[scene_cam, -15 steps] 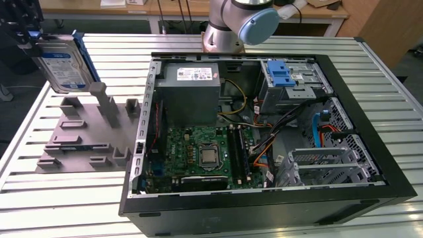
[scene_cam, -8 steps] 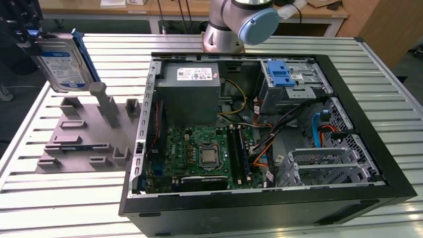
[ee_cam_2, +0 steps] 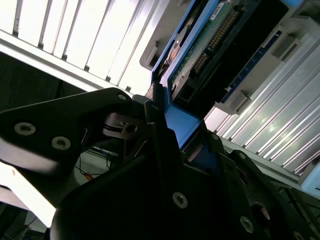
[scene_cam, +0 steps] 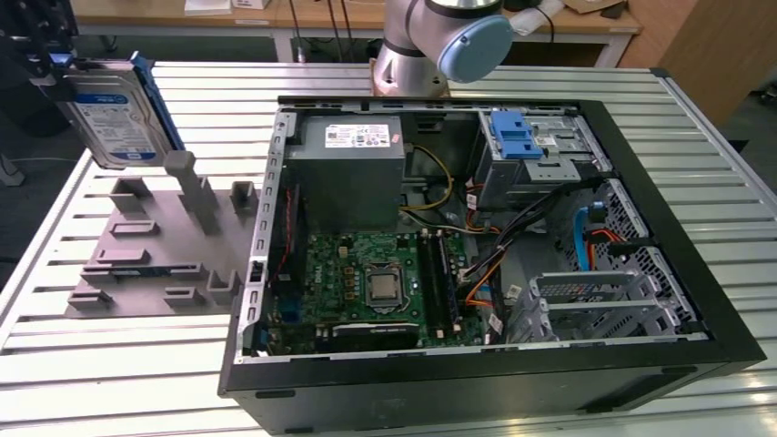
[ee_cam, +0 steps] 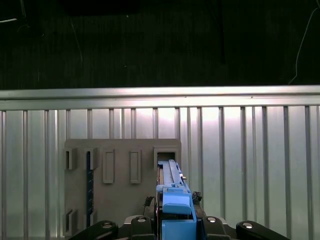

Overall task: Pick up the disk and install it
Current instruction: 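Pick up the disk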

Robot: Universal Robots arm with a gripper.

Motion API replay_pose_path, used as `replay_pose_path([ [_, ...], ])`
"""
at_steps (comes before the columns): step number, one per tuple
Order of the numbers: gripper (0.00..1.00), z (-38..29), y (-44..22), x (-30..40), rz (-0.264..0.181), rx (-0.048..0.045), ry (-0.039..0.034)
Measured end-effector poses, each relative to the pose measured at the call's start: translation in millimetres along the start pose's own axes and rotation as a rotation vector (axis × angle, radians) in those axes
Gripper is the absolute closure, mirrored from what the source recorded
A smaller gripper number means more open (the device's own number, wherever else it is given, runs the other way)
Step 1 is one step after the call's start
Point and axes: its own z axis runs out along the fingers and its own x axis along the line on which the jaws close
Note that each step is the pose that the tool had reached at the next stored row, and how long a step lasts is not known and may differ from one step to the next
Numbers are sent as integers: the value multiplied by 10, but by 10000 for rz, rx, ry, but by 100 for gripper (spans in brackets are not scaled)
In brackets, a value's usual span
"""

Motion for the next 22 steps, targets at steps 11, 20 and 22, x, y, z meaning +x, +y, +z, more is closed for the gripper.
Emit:
replay_pose_path([
  [11, 64, -37, 0, 0, 0, 0, 0],
  [20, 64, -86, 1, 0, 0, 1, 0],
  [22, 64, -95, 1, -1, 1, 1, 0],
])
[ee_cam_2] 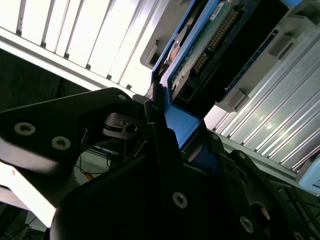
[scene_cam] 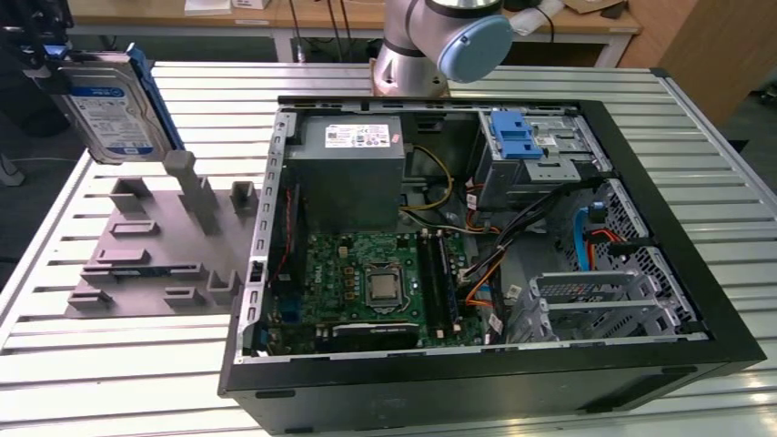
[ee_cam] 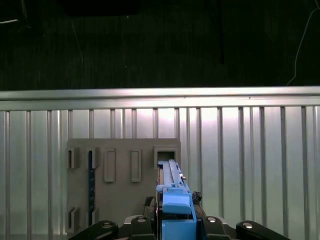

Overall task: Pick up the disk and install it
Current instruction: 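Pick up the disk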

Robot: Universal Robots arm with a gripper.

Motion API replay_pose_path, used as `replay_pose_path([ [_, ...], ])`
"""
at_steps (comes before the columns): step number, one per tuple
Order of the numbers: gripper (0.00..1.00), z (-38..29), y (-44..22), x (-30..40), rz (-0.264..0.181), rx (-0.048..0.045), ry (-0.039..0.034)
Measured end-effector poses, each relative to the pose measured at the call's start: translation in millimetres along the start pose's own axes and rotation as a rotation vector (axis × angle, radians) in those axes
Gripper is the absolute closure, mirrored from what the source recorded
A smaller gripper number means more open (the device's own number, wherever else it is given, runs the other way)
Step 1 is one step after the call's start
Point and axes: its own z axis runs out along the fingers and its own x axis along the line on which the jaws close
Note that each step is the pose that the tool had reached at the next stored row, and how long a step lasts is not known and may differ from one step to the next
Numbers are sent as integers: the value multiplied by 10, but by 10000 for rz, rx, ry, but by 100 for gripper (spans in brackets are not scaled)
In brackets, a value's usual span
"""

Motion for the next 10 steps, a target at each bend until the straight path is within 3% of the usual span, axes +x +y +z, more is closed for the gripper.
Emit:
replay_pose_path([
  [10, 64, -54, 0, 0, 0, 0, 0],
])
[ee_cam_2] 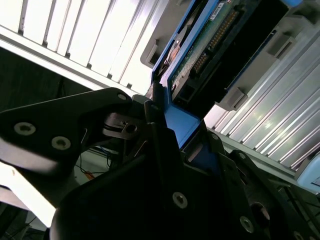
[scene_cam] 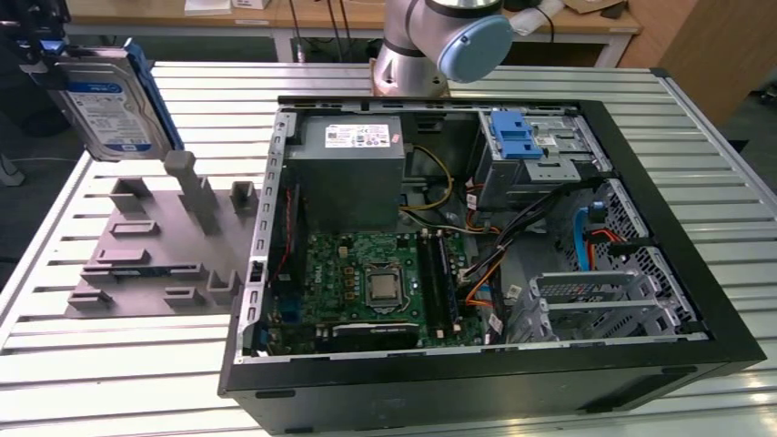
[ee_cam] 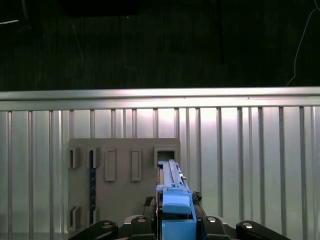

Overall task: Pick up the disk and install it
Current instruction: 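Pick up the disk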

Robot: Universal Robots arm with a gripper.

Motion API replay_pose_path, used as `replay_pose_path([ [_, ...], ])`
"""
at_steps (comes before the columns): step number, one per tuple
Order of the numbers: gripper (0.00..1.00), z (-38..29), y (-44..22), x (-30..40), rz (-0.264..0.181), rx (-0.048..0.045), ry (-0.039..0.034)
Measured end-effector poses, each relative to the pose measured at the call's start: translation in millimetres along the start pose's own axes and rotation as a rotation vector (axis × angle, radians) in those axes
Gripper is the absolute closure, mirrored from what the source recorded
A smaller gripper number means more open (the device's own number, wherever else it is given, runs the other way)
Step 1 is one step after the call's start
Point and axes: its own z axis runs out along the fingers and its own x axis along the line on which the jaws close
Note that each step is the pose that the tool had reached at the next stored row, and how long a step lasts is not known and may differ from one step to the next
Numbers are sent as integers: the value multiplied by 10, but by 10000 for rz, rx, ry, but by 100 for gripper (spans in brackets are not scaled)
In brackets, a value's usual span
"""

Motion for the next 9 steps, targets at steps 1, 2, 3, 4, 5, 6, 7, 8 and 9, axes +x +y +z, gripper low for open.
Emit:
replay_pose_path([
  [1, 64, -7, 0, 0, 0, -1, 0],
  [2, 64, -12, 0, 0, 0, -1, 0],
  [3, 64, -18, 0, 0, 0, 0, 0],
  [4, 64, -23, 0, 0, 0, 1, 0],
  [5, 64, -29, 1, 0, 0, 0, 0],
  [6, 64, -34, 1, 0, 0, 0, 0],
  [7, 64, -39, 0, 0, 0, 0, 0],
  [8, 64, -51, 1, 0, 0, 0, 0],
  [9, 64, -57, 1, 0, 0, 1, 0],
])
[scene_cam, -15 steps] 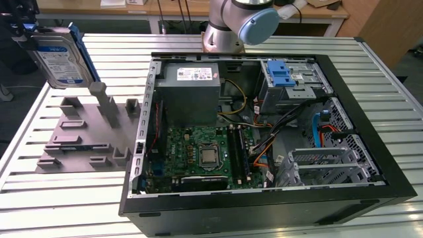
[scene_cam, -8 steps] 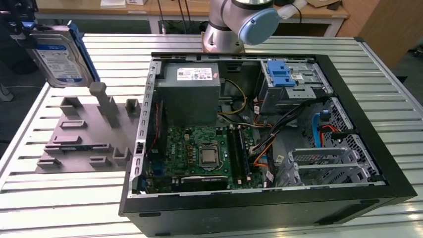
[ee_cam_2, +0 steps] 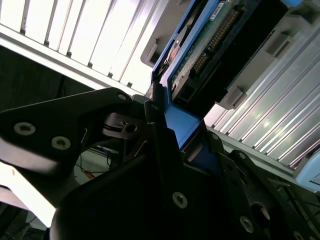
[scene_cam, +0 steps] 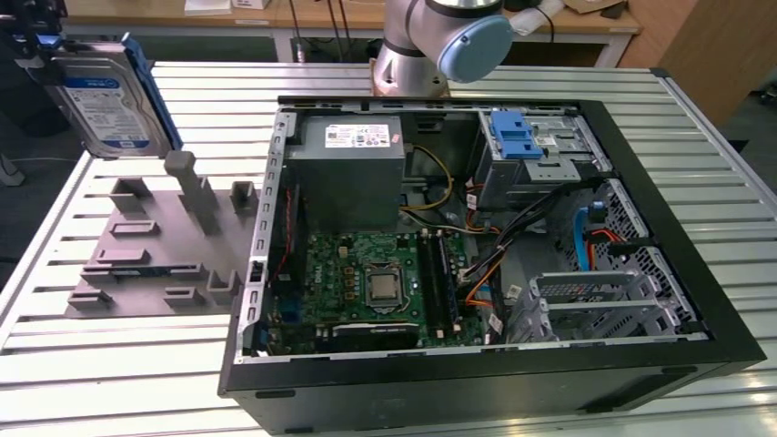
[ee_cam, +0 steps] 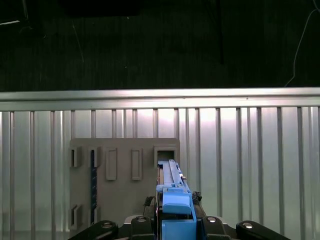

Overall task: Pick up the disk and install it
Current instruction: 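Pick up the disk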

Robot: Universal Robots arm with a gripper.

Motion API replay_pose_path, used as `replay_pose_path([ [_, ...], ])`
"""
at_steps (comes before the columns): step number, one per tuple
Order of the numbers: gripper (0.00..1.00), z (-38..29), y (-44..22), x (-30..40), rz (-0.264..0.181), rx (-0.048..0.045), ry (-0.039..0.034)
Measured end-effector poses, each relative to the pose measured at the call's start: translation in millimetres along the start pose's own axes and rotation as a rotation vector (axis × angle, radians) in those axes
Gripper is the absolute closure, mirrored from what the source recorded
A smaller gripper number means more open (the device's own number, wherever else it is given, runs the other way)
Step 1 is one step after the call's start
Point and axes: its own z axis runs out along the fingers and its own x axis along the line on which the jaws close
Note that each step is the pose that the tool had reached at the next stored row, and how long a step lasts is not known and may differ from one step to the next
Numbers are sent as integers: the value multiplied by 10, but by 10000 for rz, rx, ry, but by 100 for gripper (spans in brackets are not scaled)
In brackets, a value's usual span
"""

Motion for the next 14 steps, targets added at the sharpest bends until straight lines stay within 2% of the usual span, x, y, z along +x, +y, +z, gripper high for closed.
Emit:
replay_pose_path([
  [14, 64, -64, 1, 0, 0, -1, 0],
])
